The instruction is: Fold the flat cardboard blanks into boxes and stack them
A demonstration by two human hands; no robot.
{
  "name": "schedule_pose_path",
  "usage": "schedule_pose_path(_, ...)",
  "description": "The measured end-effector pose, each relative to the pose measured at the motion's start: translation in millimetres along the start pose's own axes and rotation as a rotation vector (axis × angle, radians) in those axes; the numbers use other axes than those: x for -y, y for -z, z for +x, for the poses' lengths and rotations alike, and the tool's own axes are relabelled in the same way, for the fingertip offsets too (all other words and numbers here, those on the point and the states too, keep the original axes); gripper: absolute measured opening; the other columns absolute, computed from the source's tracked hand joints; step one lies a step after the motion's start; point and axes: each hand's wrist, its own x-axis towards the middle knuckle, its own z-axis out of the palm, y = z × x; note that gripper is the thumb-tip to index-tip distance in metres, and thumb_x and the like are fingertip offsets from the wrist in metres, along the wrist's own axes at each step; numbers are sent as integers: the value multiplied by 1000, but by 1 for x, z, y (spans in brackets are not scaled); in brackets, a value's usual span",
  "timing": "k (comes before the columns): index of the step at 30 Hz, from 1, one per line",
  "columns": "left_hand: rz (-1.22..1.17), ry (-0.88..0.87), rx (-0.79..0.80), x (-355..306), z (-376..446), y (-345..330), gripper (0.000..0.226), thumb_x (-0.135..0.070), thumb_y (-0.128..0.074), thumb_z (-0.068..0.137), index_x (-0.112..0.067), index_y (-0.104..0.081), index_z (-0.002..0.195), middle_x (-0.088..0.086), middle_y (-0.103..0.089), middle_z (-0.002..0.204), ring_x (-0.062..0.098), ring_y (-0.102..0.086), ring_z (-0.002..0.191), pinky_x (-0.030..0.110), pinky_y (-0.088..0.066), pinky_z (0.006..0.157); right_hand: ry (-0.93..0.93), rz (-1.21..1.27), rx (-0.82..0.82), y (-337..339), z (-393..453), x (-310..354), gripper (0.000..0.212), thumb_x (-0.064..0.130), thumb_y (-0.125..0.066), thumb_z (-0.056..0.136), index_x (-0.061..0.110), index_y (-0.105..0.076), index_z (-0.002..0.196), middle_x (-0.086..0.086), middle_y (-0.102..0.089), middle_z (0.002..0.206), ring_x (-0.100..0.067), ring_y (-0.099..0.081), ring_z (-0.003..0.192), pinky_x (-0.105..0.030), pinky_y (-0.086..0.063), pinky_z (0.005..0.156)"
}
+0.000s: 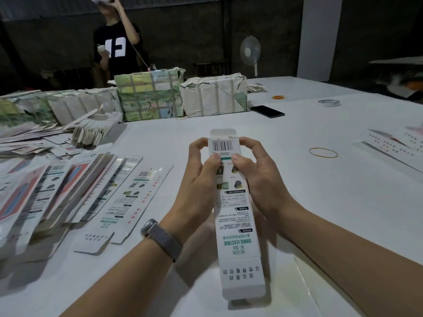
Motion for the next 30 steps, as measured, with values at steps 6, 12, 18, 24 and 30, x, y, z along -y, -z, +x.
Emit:
schedule_pose_path(6,-10,9,35,1,-2,-1,15,-21,-39,108,-30,-41,120,-2,-77,87,16,-74,71,23,-56,59,5,-44,-45,1,2,2,11,13,-45,104,18,-49,112,-1,-77,87,-17,-72,71,-27,-56,61)
schedule_pose_path(12,-22,18,75,1,-3,-4,15,-22,-39,108,-33,-42,118,0,-77,85,15,-74,70,23,-56,58,45,10,-75,0,1,2,6,13,-45,104,18,-48,103,-5,-69,86,-16,-69,67,-27,-56,58)
schedule_pose_path(18,-43,86,77,8,-5,-4,12,-25,-40,108,-30,-42,119,3,-76,81,17,-73,67,24,-55,55,124,-136,-159,1,2,-4,15,18,-54,96,32,-49,97,5,-67,77,-20,-68,66,-39,-56,58)
schedule_pose_path(24,-34,88,3,17,-7,-8,16,-35,-41,107,-42,-39,121,2,-77,87,17,-74,71,23,-55,58,177,-187,-186,3,4,2,30,10,-57,99,37,-46,105,3,-63,107,-22,-69,81,-32,-59,65)
schedule_pose_path(30,-17,47,30,17,-6,-8,20,-33,-40,107,-46,-47,121,4,-76,87,20,-74,71,26,-56,58,201,-199,-191,3,6,2,28,11,-58,98,38,-51,105,3,-65,104,-26,-68,81,-37,-60,66)
